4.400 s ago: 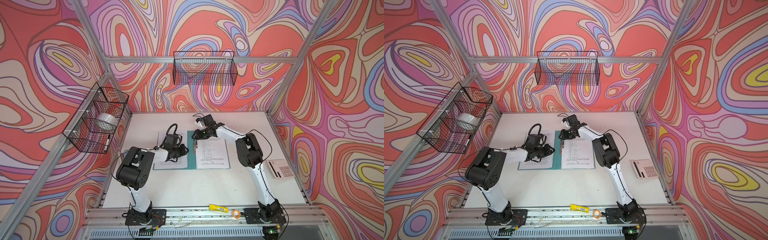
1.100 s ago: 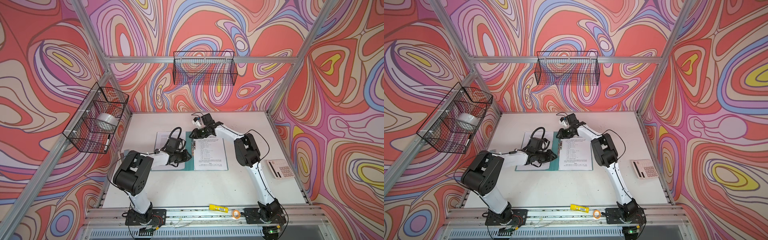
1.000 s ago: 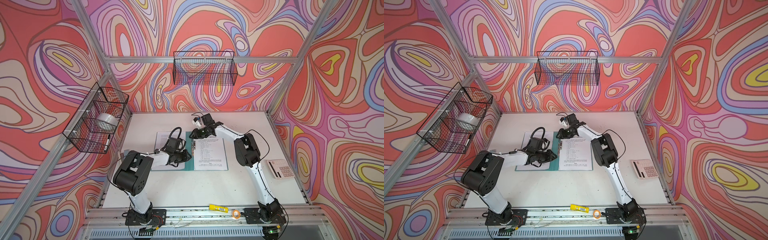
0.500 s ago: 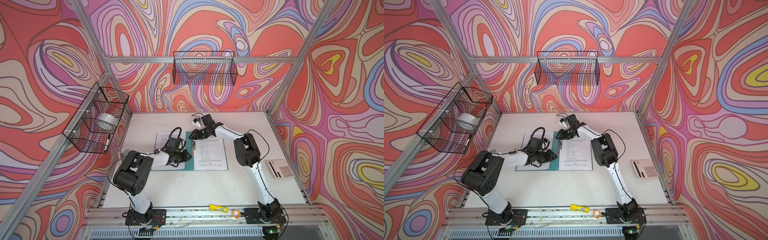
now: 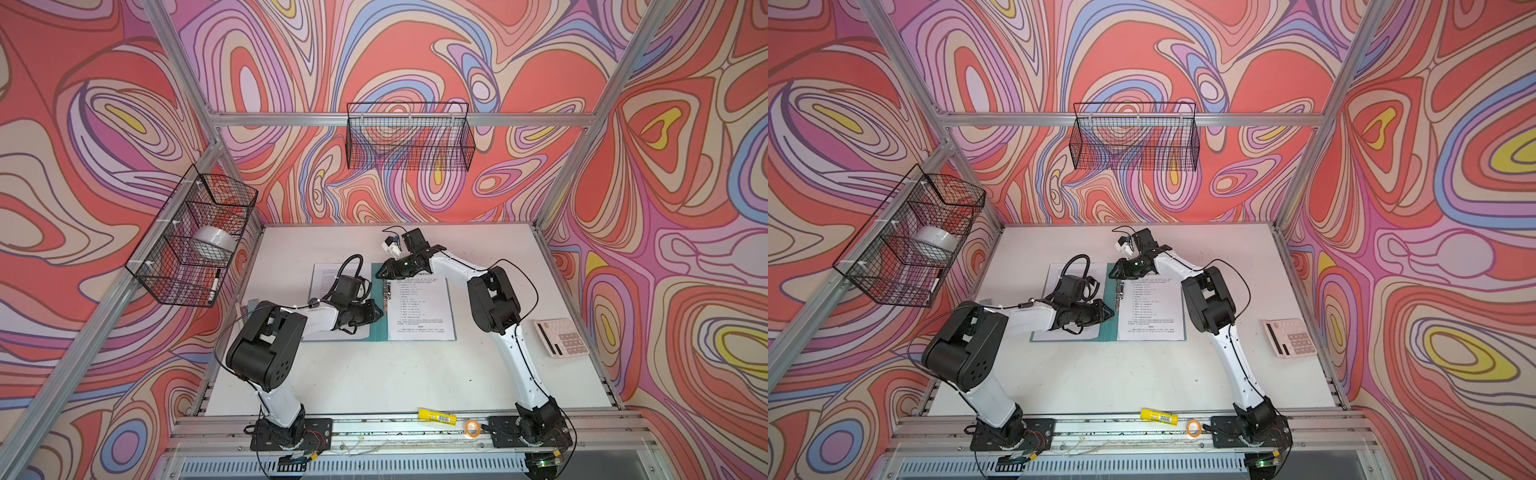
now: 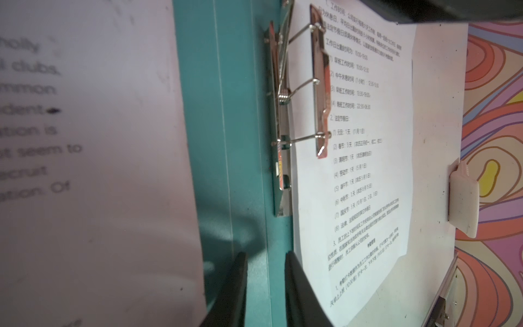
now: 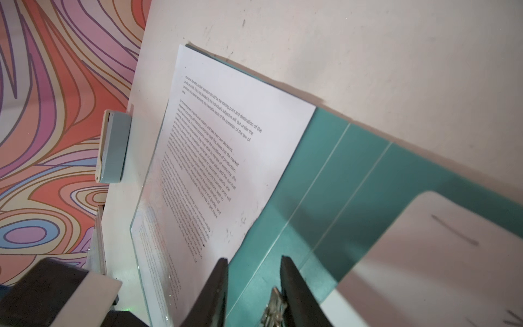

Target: Put the files into the folder

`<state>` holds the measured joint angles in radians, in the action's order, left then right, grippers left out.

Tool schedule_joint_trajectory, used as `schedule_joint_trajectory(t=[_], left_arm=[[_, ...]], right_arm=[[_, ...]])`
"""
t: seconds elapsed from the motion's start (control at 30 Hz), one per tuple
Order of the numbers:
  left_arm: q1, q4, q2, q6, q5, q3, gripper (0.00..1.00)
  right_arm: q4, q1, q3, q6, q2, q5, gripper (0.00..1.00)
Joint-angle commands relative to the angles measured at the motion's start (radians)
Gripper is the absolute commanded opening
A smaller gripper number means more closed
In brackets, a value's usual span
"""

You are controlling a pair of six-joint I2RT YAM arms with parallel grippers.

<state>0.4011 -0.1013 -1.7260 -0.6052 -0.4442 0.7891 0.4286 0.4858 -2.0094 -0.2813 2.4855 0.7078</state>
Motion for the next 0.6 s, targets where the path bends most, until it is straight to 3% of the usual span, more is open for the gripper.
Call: schedule_joint_trajectory(t=[0.0, 0.57], left_arm=[[0.0, 0.005, 0.013, 0.007, 0.019, -0.017, 0.25], [0.0, -0.014, 0.01, 0.008, 0.02, -0.019, 0.23]], right_arm=[[-0.021, 0.007, 0.027, -0.001, -0.049, 0.033, 0.33], [-0.089, 0.037, 0.177, -0.022, -0.211, 0.03, 0.33]])
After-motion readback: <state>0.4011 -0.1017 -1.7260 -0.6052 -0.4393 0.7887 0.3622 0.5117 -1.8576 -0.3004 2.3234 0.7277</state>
